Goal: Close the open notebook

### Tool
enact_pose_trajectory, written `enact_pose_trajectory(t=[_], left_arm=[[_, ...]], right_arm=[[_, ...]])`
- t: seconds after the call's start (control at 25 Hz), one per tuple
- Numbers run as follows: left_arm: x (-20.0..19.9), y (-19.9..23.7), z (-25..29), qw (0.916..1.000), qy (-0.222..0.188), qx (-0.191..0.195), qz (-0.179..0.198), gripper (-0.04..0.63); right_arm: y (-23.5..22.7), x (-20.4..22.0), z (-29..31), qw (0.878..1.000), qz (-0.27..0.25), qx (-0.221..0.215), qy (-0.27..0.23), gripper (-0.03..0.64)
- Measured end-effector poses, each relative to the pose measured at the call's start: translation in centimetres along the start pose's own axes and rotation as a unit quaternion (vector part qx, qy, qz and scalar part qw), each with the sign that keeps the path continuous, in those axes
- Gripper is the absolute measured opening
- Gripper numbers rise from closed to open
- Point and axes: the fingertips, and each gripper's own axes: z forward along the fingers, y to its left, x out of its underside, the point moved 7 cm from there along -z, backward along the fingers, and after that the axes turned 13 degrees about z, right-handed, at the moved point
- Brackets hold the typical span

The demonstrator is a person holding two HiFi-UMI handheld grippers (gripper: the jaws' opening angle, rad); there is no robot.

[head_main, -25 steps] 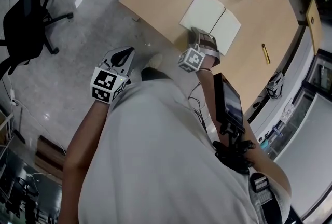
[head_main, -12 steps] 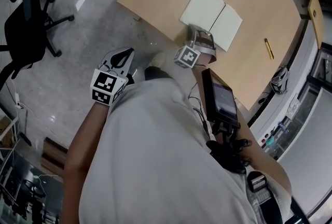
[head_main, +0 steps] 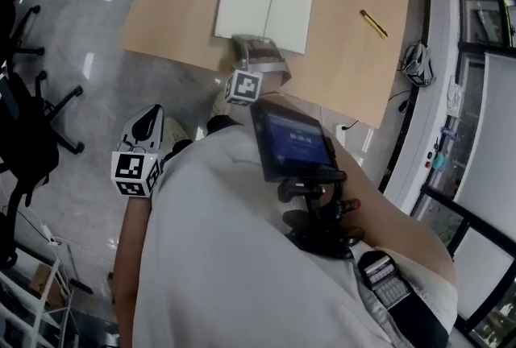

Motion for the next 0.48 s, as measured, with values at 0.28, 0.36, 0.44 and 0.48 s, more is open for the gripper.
enact_pose_trajectory(t=[0.28, 0.36, 0.44, 0.48], left_arm=[[-2.2, 0.2, 1.4, 0.9990, 0.005, 0.029, 0.033, 0.008], [-2.1, 0.4, 1.8, 0.9983, 0.007, 0.041, 0.041, 0.008], [-2.2, 0.5, 2.2, 0.9975, 0.010, 0.052, 0.048, 0.008], [-2.2, 0.5, 2.4, 0.9970, 0.011, 0.058, 0.051, 0.008]], right_arm=[[-1.2, -0.6, -1.5, 0.998, 0.053, 0.008, -0.023, 0.034], [-1.0, -1.0, -1.8, 0.997, 0.068, 0.004, -0.028, 0.034], [-0.9, -1.7, -2.1, 0.996, 0.083, 0.000, -0.035, 0.034], [-0.9, -2.0, -2.2, 0.995, 0.092, -0.001, -0.039, 0.034]])
